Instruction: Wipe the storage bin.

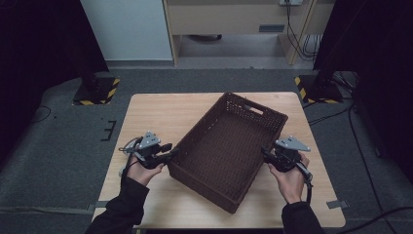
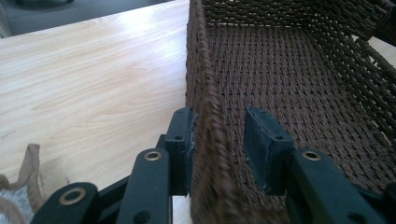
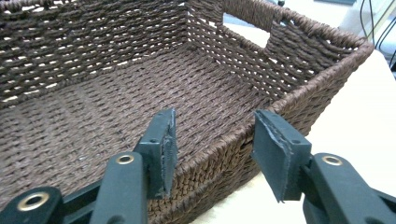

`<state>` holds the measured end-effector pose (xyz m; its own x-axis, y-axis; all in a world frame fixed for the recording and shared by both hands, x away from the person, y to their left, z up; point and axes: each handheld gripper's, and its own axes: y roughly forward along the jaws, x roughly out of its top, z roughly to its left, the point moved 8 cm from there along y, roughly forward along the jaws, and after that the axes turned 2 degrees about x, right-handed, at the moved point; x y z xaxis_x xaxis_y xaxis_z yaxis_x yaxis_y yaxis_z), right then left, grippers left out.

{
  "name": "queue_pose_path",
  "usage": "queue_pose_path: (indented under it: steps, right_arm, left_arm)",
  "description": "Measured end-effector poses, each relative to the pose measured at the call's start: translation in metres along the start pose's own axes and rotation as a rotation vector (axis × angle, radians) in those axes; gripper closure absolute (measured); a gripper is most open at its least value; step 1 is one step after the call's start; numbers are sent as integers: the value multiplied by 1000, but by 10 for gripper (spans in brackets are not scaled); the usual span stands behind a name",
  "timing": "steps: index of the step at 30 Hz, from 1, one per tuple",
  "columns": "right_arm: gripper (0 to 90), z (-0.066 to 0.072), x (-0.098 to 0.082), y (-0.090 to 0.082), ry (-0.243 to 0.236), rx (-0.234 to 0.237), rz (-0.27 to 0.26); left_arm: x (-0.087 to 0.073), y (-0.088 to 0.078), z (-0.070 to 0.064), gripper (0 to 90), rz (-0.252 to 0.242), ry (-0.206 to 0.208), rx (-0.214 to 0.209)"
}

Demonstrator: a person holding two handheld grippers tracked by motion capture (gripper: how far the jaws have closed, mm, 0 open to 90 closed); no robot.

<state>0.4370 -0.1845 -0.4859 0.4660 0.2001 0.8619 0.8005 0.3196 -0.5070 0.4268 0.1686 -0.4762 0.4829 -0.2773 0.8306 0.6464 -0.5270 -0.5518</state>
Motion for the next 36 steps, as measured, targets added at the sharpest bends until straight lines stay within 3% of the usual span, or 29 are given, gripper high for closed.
queue_pose_path:
  steps: [6,10,12,15,19,23,28,32,35,36]
  right_arm:
    - [540,-7,5,12,-20,-11,-16]
    - [500,-8,6,12,3,-7,-15]
    - [468,-5,5,7,20,9,-13]
    - [459,0,2,1,27,33,-6]
    - [470,6,-5,2,26,46,19]
    - [498,5,-4,4,35,42,14]
    - [517,3,-2,8,12,40,11]
    - [528,3,0,13,4,67,-1]
    - [536,3,2,18,6,78,-17]
    - [536,3,2,18,8,77,-18]
  left_arm:
    - [-5,6,-7,664,28,5,-20]
    - [-10,6,-14,729,45,8,-23]
    - [-12,5,-17,727,42,11,-7]
    - [-15,2,-22,726,42,-2,-16]
    - [-18,-1,-31,701,48,13,-21]
    - [-10,-1,-28,605,25,10,0]
    - [-2,1,-23,577,12,12,8]
    - [2,6,-24,569,10,17,-5]
    - [-3,13,-29,595,35,26,-17]
    - [-5,14,-29,614,46,38,-3]
